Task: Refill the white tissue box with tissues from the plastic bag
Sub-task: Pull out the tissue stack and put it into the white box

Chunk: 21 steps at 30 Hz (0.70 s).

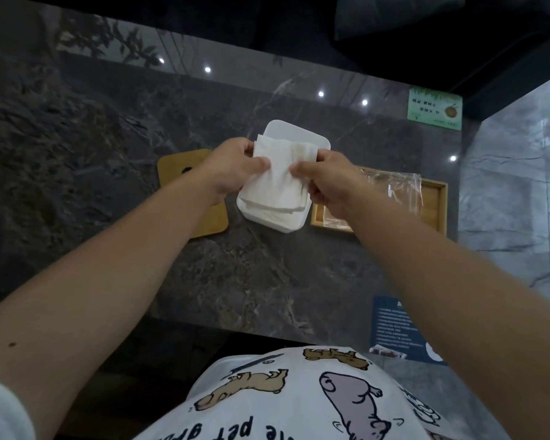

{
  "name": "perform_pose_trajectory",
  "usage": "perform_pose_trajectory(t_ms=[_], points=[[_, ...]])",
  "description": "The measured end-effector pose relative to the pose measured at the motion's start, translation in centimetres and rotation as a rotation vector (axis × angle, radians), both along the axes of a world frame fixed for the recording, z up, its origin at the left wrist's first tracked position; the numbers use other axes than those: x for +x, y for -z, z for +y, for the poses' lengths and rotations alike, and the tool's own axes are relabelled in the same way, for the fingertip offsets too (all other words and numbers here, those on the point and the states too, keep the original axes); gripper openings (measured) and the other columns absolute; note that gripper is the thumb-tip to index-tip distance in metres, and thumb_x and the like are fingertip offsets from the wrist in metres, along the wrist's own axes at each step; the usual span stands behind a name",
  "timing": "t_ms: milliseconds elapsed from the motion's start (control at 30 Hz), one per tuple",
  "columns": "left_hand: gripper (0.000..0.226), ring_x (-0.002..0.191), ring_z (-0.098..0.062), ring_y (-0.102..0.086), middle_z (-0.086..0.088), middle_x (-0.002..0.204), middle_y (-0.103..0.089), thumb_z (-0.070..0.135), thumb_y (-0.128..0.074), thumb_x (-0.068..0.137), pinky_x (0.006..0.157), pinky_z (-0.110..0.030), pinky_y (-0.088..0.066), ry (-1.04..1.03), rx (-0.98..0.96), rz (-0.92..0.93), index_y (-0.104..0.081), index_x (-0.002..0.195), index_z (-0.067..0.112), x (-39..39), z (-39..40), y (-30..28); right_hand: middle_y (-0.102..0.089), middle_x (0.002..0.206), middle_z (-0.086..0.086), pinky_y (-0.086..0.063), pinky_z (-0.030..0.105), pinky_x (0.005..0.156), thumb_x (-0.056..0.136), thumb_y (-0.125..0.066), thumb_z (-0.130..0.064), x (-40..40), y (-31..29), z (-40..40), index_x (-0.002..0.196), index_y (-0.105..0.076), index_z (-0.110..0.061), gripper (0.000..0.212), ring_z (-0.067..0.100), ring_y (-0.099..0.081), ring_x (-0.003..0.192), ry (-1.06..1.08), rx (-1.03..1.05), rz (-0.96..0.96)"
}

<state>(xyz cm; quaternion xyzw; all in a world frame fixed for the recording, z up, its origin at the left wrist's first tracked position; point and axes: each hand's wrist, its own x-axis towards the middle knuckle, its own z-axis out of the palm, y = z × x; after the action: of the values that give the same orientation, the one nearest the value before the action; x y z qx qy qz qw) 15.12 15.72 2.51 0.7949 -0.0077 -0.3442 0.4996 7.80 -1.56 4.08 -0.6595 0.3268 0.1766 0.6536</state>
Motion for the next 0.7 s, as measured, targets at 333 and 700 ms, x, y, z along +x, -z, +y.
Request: perform_pose_trajectory(t_ms=[333, 700], points=[[0.007, 0.07, -0.026, -0.052, -0.008, 0.089, -0.059, 0.016, -0.05, 0.093, 0.054, -0.034, -0.034, 0.626, 0.734, -0.586, -0.052, 0.096, 0.011, 0.2, -3.4, 0.2, -0.061, 0.094, 0.005, -0.055, 0.041, 0.074, 0.08, -0.068, -0.016, 0.5, 2.4, 1.6, 0.105, -0.05, -0.009, 0.031, 0.029, -0.063, 0.094, -0.087, -0.541, 0.048], [0.017, 0.067, -0.035, -0.059, -0.019, 0.093, -0.067, 0.011, -0.055, 0.093, 0.05, -0.04, -0.041, 0.703, 0.679, -0.899, -0.053, 0.109, 0.004, -1.1, -2.3, 1.3, -0.058, 0.134, 0.015, -0.045, 0.043, 0.069, 0.091, -0.061, -0.042, -0.7, 3.9, 1.3, 0.153, -0.012, -0.01, 0.086, 0.043, -0.056, 0.117, -0.771, -1.194, 0.08]])
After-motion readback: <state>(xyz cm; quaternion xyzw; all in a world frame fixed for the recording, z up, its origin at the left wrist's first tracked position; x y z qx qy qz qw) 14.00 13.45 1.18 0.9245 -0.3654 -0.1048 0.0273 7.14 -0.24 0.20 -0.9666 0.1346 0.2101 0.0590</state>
